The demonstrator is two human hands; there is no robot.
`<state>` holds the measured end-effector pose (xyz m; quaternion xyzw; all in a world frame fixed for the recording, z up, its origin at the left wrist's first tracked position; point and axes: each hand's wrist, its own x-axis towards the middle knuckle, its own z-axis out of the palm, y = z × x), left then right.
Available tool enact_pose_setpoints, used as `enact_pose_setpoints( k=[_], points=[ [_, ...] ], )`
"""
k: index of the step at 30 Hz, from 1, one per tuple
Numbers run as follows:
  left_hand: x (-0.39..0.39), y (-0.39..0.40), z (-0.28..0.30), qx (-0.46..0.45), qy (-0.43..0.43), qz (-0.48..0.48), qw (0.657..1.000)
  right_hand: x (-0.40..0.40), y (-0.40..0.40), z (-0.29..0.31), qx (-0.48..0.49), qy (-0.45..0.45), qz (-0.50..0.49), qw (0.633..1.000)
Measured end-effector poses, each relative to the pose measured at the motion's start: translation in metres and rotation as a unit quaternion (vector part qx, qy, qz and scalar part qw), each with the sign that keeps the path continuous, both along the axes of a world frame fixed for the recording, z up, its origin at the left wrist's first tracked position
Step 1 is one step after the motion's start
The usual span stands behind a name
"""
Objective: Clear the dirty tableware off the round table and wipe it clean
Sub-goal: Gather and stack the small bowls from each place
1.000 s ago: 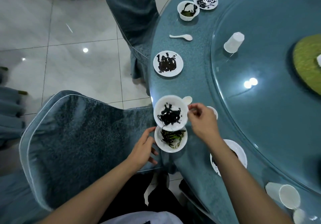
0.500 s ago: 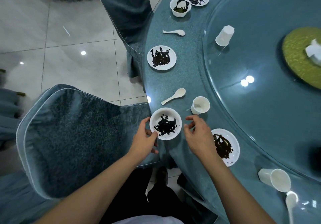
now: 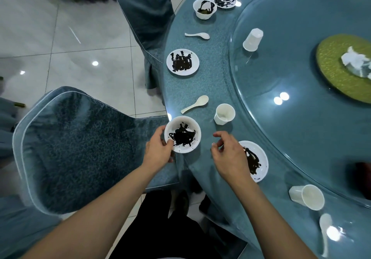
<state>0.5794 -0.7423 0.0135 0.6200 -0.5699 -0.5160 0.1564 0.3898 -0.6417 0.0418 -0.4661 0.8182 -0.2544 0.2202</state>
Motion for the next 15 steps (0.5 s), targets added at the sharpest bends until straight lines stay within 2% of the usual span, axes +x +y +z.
enact_pose_setpoints(
  k=[6, 11, 15],
  points=[
    [0.042, 0.023, 0.029, -0.074, -0.012, 0.008, 0.997, 0.019, 0.000, 0.007, -0.016, 0.006, 0.036, 0.999],
    [0.093, 0.042, 0.066, -0.125, -0.017, 0.065, 0.990, 0.050, -0.017, 0.015, -0.049, 0.011, 0.081, 0.995],
    [0.139, 0.052, 0.087, -0.129, -0.015, 0.130, 0.983, 0.089, -0.040, 0.025, -0.075, 0.076, 0.142, 0.984]
  ],
)
